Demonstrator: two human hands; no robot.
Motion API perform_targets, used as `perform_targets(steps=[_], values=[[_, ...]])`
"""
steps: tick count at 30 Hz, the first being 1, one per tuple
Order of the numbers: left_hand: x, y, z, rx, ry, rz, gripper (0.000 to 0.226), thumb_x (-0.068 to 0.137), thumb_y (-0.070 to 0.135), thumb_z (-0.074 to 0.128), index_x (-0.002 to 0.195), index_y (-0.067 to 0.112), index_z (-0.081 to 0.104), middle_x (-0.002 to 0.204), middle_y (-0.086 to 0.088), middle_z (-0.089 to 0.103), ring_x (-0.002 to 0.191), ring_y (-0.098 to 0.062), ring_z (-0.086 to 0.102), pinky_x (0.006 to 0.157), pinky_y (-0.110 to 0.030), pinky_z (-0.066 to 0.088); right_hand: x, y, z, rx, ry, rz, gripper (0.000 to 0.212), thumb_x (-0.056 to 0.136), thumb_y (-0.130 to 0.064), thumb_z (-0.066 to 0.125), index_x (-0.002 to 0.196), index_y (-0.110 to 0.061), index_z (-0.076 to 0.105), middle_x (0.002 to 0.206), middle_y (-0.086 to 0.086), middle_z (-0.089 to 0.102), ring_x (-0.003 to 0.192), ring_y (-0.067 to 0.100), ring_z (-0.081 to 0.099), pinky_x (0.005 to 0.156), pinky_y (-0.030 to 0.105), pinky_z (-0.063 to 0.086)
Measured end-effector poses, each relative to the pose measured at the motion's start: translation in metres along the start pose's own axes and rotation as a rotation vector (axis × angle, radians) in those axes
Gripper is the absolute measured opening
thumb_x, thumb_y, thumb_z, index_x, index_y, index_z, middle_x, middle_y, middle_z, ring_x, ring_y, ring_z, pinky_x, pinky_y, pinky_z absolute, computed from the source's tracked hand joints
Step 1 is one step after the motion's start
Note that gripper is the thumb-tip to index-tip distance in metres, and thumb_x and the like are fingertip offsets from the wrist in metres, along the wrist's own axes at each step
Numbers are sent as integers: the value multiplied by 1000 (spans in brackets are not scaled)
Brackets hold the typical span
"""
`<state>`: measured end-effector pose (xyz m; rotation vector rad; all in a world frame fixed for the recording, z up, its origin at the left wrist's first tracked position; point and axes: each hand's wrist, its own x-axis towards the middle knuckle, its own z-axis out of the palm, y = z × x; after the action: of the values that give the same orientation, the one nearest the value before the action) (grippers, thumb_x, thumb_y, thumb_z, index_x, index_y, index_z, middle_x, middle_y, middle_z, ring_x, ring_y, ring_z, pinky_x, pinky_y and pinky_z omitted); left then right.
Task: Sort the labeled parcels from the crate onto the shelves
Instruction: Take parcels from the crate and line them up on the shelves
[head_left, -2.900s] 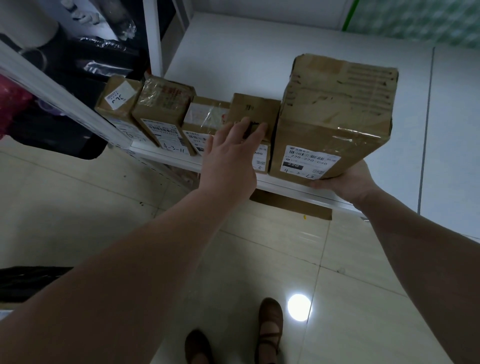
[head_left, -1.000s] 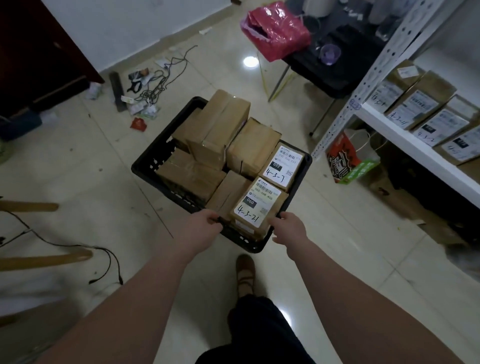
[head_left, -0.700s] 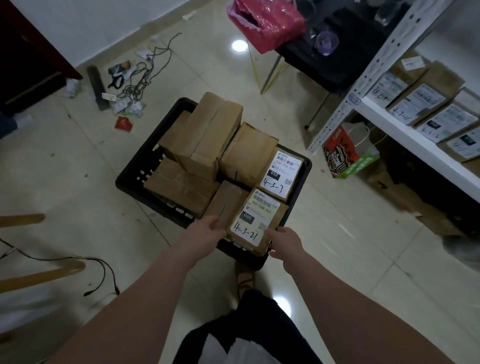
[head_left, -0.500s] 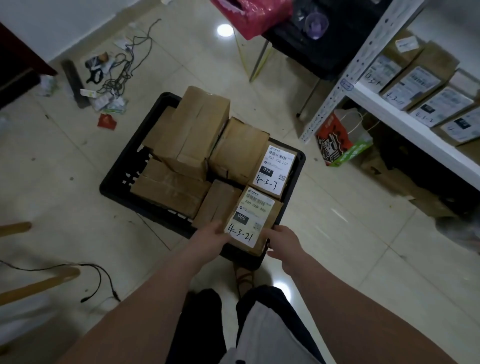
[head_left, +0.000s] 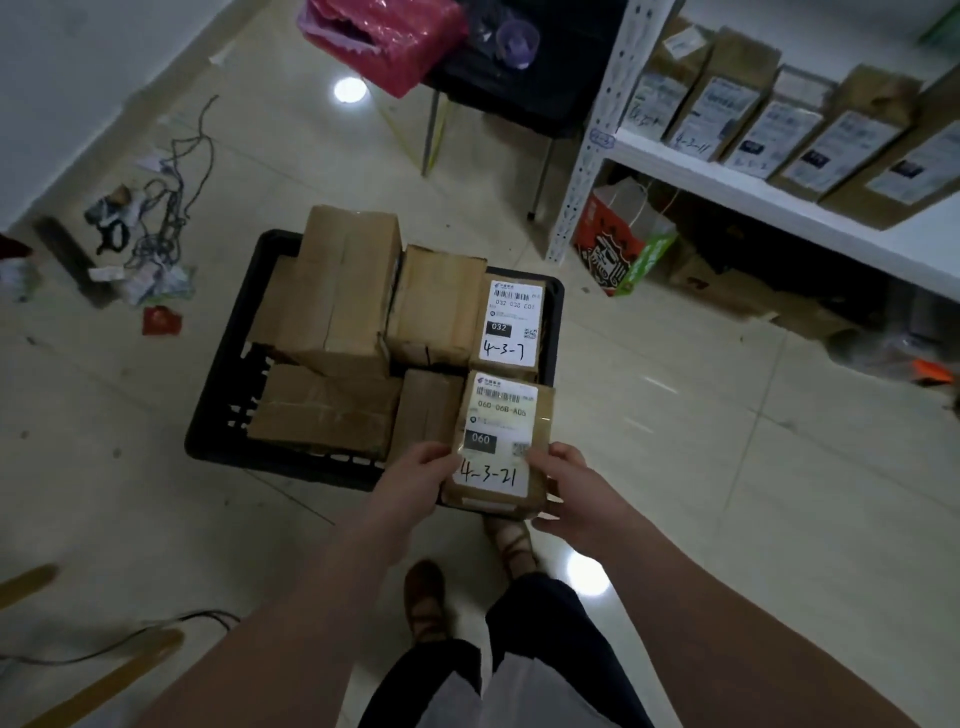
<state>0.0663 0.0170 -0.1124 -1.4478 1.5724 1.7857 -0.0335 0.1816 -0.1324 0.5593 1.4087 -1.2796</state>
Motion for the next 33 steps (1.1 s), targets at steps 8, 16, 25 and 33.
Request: perform_targets(steps=[8, 16, 25, 33], values=[[-47, 12, -35, -117, -101, 225, 10, 89, 32, 62, 96, 39, 62, 106, 1, 70, 102, -19, 63, 89, -39, 46, -47, 8, 19, 190, -176, -201, 28, 78, -37, 69, 94, -22, 51, 91, -1, 76, 86, 22, 68, 73, 35, 53], [-91, 40, -59, -177, -311, 390, 41, 64, 45, 77, 100, 33, 62, 104, -1, 72, 96, -12, 68, 71, -25, 55, -94, -2, 41, 259, -226, -336, 70, 73, -47, 70, 132, -15, 50, 115, 6, 72, 100, 20, 69, 86, 36, 48], [-120, 49, -54, -113, -401, 425, 74, 54, 49, 81, 119, 29, 51, 108, 0, 72, 98, -14, 68, 93, -41, 47, -138, 2, 45, 213, -137, -458, 69, 73, -57, 65, 130, -19, 57, 118, 5, 71, 103, 18, 69, 72, 30, 57], [-137, 66, -25, -82, -489, 446, 49, 66, 40, 73, 108, 34, 51, 98, 4, 74, 87, -10, 71, 81, -38, 48, -168, 3, 25, 250, -47, -516, 87, 66, -61, 66, 139, -16, 48, 126, 7, 67, 111, 23, 63, 77, 31, 49]])
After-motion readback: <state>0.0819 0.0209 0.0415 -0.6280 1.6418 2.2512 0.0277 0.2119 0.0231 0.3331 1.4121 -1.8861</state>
